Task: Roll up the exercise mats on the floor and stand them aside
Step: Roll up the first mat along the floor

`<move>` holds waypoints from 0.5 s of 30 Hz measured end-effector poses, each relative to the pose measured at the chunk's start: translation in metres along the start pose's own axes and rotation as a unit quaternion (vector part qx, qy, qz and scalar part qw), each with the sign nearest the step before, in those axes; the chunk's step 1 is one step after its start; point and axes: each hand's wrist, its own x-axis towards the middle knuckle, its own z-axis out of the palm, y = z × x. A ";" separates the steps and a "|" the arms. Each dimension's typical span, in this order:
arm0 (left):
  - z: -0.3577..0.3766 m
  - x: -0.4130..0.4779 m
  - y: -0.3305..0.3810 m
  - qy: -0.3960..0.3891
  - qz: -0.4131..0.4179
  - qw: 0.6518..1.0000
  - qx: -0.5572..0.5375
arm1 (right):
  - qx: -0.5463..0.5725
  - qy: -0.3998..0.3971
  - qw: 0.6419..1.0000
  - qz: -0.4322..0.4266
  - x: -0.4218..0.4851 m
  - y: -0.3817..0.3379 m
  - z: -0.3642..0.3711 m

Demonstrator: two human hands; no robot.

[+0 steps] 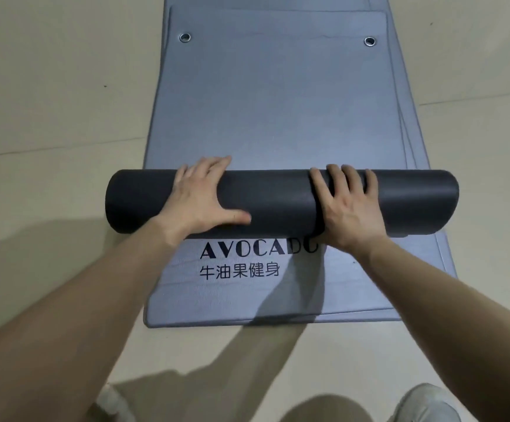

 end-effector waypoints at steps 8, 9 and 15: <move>-0.014 -0.005 0.012 -0.110 0.034 0.987 0.110 | -0.001 -0.117 0.992 -0.052 0.017 0.014 -0.026; -0.014 -0.019 0.015 -0.145 0.029 0.984 0.099 | 0.007 -0.146 0.987 -0.062 0.006 0.012 -0.029; 0.019 -0.132 0.050 -0.121 -0.003 0.976 0.183 | 0.091 -0.284 0.950 -0.090 -0.046 -0.001 -0.045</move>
